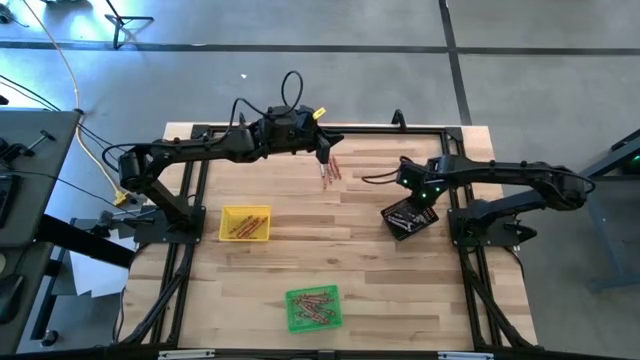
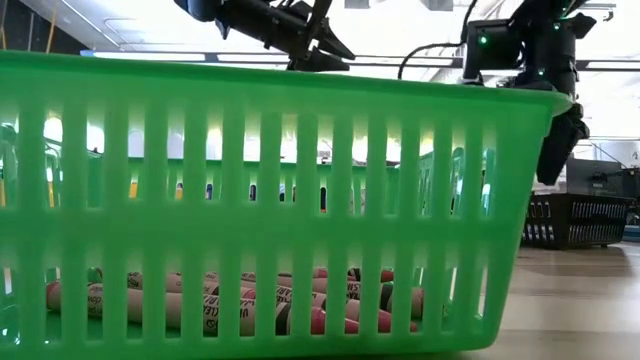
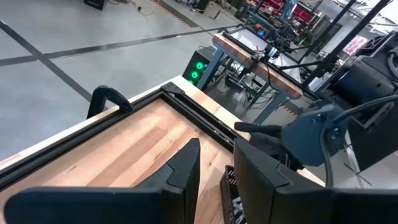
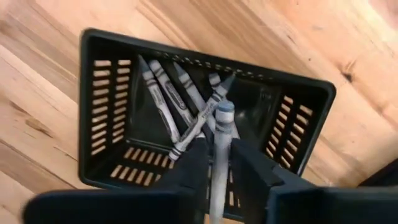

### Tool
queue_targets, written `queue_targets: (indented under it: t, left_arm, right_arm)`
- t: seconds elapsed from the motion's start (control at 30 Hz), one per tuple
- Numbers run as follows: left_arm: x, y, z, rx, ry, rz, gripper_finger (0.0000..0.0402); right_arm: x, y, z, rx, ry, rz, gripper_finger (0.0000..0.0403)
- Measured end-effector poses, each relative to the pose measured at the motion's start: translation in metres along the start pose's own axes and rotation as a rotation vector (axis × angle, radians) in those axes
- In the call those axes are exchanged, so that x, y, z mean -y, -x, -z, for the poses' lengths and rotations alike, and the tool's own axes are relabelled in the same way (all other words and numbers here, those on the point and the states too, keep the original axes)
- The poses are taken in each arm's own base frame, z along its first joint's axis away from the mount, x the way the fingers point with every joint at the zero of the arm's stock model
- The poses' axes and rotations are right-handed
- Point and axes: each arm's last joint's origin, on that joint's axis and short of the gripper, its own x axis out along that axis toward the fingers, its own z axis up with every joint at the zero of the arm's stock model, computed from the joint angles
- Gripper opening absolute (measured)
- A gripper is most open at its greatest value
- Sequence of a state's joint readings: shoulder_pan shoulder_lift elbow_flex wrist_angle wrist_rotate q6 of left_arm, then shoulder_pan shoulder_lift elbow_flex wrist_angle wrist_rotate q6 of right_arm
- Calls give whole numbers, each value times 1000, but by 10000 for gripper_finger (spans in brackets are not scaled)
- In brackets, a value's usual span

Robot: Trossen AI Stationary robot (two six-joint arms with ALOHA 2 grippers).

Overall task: Sort crayons
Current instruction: Put the left gray crayon into the black bin, then put the right orange crayon into the yellow bin

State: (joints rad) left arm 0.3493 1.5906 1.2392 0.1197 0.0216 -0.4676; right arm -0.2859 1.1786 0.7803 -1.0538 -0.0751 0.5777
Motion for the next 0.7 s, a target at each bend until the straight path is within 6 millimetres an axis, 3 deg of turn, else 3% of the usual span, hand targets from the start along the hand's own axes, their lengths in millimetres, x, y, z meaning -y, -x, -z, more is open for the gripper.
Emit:
queue_targets:
  t: [0.13, 0.23, 0.37, 0.5, 0.7]
  left_arm:
    - [0, 0, 1, -9, 0, -4, 86]
    - [-2, 0, 4, -48, 1, -20, 86]
    - [-10, 2, 16, -187, 9, -75, 85]
    - [-27, 0, 38, -351, 29, -252, 85]
    - [-49, -20, 74, -528, 122, -357, 85]
  right_arm:
    - [0, -2, 1, -13, -1, -9, 111]
    - [-3, 9, -3, 12, -6, -47, 131]
    - [-7, 42, -14, 142, 41, -101, 136]
    - [-9, 78, -22, 301, 85, -100, 136]
    - [-9, 118, -29, 466, 112, -70, 137]
